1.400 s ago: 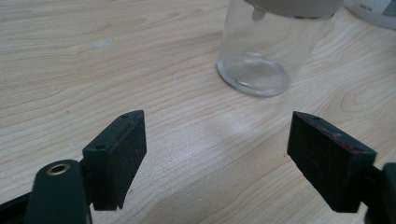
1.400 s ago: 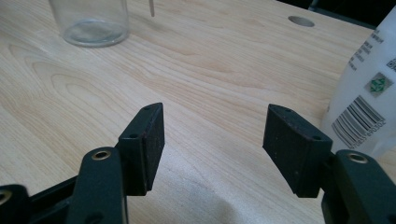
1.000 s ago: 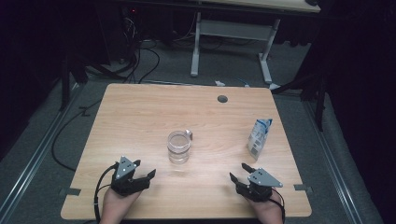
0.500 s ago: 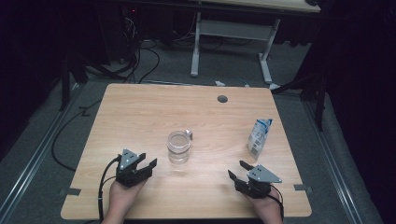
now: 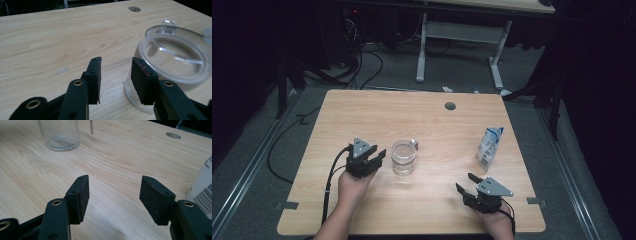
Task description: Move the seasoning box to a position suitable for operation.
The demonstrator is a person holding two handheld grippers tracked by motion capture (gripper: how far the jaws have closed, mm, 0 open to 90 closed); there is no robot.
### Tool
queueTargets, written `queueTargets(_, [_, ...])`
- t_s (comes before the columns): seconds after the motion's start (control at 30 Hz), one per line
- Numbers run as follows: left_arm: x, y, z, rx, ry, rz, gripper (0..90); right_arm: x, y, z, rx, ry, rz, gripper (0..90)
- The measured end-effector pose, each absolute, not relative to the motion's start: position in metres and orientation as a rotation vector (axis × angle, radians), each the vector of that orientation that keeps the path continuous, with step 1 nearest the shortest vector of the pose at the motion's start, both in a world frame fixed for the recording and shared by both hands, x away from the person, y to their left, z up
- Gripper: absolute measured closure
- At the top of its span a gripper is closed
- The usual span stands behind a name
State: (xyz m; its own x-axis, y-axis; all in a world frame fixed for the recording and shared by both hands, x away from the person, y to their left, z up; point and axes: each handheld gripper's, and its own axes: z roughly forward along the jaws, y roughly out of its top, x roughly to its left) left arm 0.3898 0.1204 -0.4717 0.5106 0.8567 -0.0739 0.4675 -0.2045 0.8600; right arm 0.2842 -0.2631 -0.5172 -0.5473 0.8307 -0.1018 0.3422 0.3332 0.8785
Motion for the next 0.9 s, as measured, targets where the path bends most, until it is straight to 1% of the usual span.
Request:
queueTargets(0.17, [0.405, 0.114, -0.466, 1.839, 1.093, 0.534, 65.4, 0.284, -0.263, -0.517, 1.018, 2.052, 1.155, 41.0])
queueTargets(0.2, [0.411, 0.111, -0.464, 1.838, 1.094, 0.526, 69.4, 0.284, -0.263, -0.517, 1.018, 2.052, 1.154, 41.0])
queueTargets(0.23, [0.411, 0.111, -0.464, 1.838, 1.094, 0.526, 70.6, 0.284, -0.263, -0.517, 1.018, 2.052, 1.154, 41.0])
queueTargets(0.27, [0.414, 0.106, -0.46, 1.837, 1.09, 0.537, 74.1, 0.284, -0.263, -0.516, 1.017, 2.052, 1.154, 41.0])
queueTargets(0.33, [0.414, 0.104, -0.458, 1.829, 1.088, 0.54, 75.7, 0.284, -0.263, -0.516, 1.017, 2.051, 1.154, 41.0])
queueTargets(0.37, [0.415, 0.102, -0.457, 1.826, 1.088, 0.542, 80.4, 0.283, -0.263, -0.516, 1.016, 2.048, 1.156, 41.0])
queueTargets(0.43, [0.415, 0.098, -0.454, 1.824, 1.085, 0.553, 82.0, 0.283, -0.263, -0.515, 1.017, 2.047, 1.156, 40.9])
queueTargets(0.53, [0.416, 0.092, -0.451, 1.824, 1.073, 0.558, 89.9, 0.283, -0.263, -0.515, 1.014, 2.05, 1.157, 40.9])
queueTargets(0.9, [0.423, 0.065, -0.444, 1.889, 1.051, 0.545, 89.9, 0.282, -0.261, -0.515, 1.003, 2.054, 1.153, 41.0])
